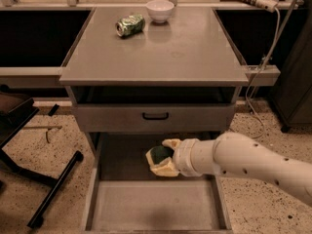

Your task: Place sponge into middle drawer

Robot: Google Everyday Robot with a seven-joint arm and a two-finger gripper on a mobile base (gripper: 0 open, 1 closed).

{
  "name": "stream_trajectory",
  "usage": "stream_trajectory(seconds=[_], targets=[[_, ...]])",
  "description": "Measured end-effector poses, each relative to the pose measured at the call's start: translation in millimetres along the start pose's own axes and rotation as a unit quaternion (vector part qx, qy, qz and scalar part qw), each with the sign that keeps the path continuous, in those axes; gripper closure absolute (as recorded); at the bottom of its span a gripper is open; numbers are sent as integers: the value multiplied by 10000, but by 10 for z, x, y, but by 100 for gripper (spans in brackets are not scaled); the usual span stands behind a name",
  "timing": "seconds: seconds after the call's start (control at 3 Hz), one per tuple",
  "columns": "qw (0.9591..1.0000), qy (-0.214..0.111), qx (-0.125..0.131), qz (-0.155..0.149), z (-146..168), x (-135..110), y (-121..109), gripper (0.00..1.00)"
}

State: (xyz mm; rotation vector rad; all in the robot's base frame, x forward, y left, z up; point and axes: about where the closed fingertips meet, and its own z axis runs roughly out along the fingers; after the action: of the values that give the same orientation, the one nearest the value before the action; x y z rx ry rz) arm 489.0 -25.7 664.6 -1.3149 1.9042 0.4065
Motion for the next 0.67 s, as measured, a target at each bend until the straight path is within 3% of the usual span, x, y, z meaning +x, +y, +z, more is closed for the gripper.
stream_trajectory(seconds=[0.67], targets=[[9975, 134, 222, 652, 881, 673, 271, 100]])
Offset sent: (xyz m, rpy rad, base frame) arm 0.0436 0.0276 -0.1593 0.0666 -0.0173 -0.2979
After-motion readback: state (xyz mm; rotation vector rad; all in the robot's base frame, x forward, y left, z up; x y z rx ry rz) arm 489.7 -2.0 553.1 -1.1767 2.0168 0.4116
